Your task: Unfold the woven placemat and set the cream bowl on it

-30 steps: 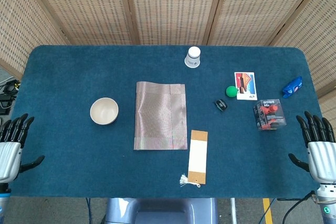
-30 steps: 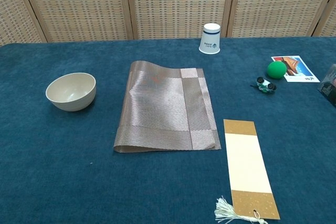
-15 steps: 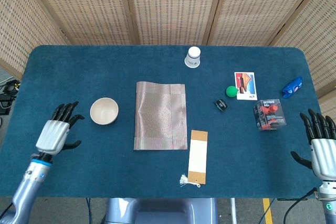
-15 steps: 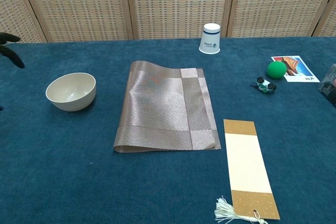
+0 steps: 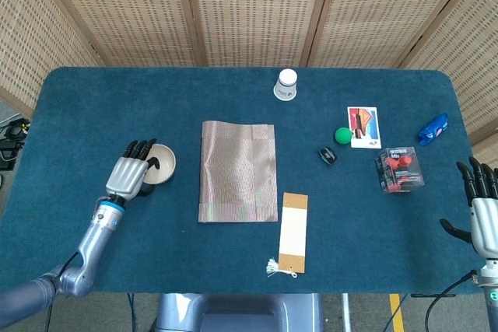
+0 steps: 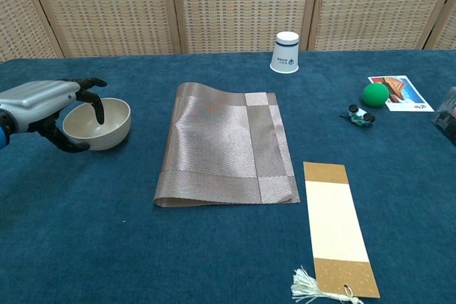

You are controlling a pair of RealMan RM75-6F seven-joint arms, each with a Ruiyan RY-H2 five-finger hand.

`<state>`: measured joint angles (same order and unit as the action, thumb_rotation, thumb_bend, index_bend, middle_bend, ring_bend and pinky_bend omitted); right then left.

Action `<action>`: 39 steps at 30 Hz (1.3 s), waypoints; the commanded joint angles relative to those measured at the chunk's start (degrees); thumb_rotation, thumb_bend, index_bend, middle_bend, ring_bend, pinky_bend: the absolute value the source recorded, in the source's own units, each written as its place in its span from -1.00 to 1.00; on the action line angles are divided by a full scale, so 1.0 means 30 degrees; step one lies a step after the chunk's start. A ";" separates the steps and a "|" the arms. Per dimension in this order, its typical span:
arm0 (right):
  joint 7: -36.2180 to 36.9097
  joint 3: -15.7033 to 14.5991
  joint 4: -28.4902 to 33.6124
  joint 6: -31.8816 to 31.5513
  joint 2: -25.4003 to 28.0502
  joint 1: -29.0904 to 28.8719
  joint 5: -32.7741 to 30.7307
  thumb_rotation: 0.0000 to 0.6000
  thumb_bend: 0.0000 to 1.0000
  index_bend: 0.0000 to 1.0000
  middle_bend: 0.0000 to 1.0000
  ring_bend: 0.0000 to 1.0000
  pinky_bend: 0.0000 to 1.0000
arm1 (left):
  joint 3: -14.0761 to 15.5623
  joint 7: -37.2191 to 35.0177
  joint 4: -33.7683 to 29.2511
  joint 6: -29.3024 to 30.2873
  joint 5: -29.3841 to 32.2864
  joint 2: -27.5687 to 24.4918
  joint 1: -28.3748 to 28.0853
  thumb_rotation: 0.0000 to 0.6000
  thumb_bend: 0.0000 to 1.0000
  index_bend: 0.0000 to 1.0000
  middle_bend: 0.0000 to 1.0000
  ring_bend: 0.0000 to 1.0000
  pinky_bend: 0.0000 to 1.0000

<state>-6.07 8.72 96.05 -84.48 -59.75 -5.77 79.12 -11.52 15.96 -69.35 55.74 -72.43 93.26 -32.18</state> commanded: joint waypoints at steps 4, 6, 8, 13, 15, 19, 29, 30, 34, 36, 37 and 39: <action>-0.0479 -0.0007 -0.0249 0.0355 -0.0290 -0.0206 -0.0292 1.00 -1.00 -0.87 -1.00 -1.00 -1.00 | 0.0137 -0.0202 0.1415 -0.0602 0.0478 0.0825 -0.0482 1.00 -0.27 0.12 -1.00 -1.00 -1.00; -0.0581 -0.0005 -0.0287 0.0380 -0.0360 -0.0237 -0.0334 1.00 -1.00 -0.88 -1.00 -1.00 -1.00 | 0.0154 -0.0318 0.1782 -0.0710 0.0545 0.0982 -0.0584 1.00 -0.25 0.29 -1.00 -1.00 -1.00; -0.0652 -0.0003 -0.0316 0.0391 -0.0416 -0.0259 -0.0369 1.00 -1.00 -0.88 -1.00 -1.00 -1.00 | 0.0155 -0.0385 0.2144 -0.0721 0.0568 0.1107 -0.0695 1.00 -0.25 0.39 -1.00 -1.00 -1.00; -0.0798 -0.0008 -0.0364 0.0391 -0.0495 -0.0277 -0.0452 1.00 -1.00 -0.88 -1.00 -1.00 -1.00 | -0.0317 -0.0362 0.3119 -0.0279 0.0816 0.1036 -0.0945 1.00 -0.25 0.45 -1.00 -1.00 -1.00; -0.0820 -0.0022 -0.0353 0.0365 -0.0504 -0.0267 -0.0445 1.00 -1.00 -0.88 -1.00 -1.00 -1.00 | -0.0635 -0.0479 0.3451 -0.0294 0.1111 0.0794 -0.1048 1.00 -0.25 0.44 -1.00 -1.00 -1.00; -0.0963 -0.0067 -0.0354 0.0341 -0.0554 -0.0283 -0.0385 1.00 -1.00 -0.88 -1.00 -1.00 -1.00 | -0.1311 -0.0990 0.4444 -0.1111 0.2159 0.0055 -0.1240 1.00 -0.25 0.44 -1.00 -1.00 -1.00; -0.1503 -0.0140 -0.0183 0.0279 -0.0729 -0.0344 -0.0308 1.00 -1.00 -0.87 -1.00 -1.00 -1.00 | -0.1529 -0.2326 0.7619 -0.3949 0.4376 -0.0097 -0.1116 1.00 -0.25 0.38 -1.00 -1.00 -1.00; -0.1546 -0.0140 -0.0157 0.0267 -0.0737 -0.0346 -0.0308 1.00 -1.00 -0.87 -1.00 -1.00 -1.00 | -0.1499 -0.2476 0.7884 -0.4084 0.4406 -0.0011 -0.1125 1.00 -0.25 0.37 -1.00 -1.00 -1.00; -0.1638 -0.0156 -0.0091 0.0226 -0.0755 -0.0339 -0.0302 1.00 -1.00 -0.87 -1.00 -1.00 -1.00 | -0.1403 -0.2971 0.8647 -0.4374 0.4475 0.0269 -0.1096 1.00 -0.27 0.15 -1.00 -1.00 -1.00; -0.1657 -0.0158 -0.0064 0.0193 -0.0750 -0.0334 -0.0278 1.00 -1.00 -0.87 -1.00 -1.00 -1.00 | -0.1296 -0.2974 0.8818 -0.4528 0.4480 0.0274 -0.1071 1.00 -0.44 -0.50 -1.00 -1.00 -1.00; -0.1654 -0.0161 -0.0053 0.0182 -0.0746 -0.0332 -0.0268 1.00 -1.00 -0.87 -1.00 -1.00 -1.00 | -0.1241 -0.3025 0.8757 -0.4632 0.4474 0.0186 -0.1035 1.00 -0.52 -0.71 -1.00 -1.00 -1.00; -0.1622 -0.0168 -0.0039 0.0178 -0.0732 -0.0326 -0.0258 1.00 -1.00 -0.87 -1.00 -1.00 -1.00 | -0.1227 -0.3204 0.8427 -0.4571 0.4412 -0.0065 -0.0947 1.00 -0.72 -1.00 -1.00 -1.00 -1.00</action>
<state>-10.92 8.22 95.93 -83.95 -61.94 -6.75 78.35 -15.31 6.74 -43.43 41.93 -59.09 93.55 -35.22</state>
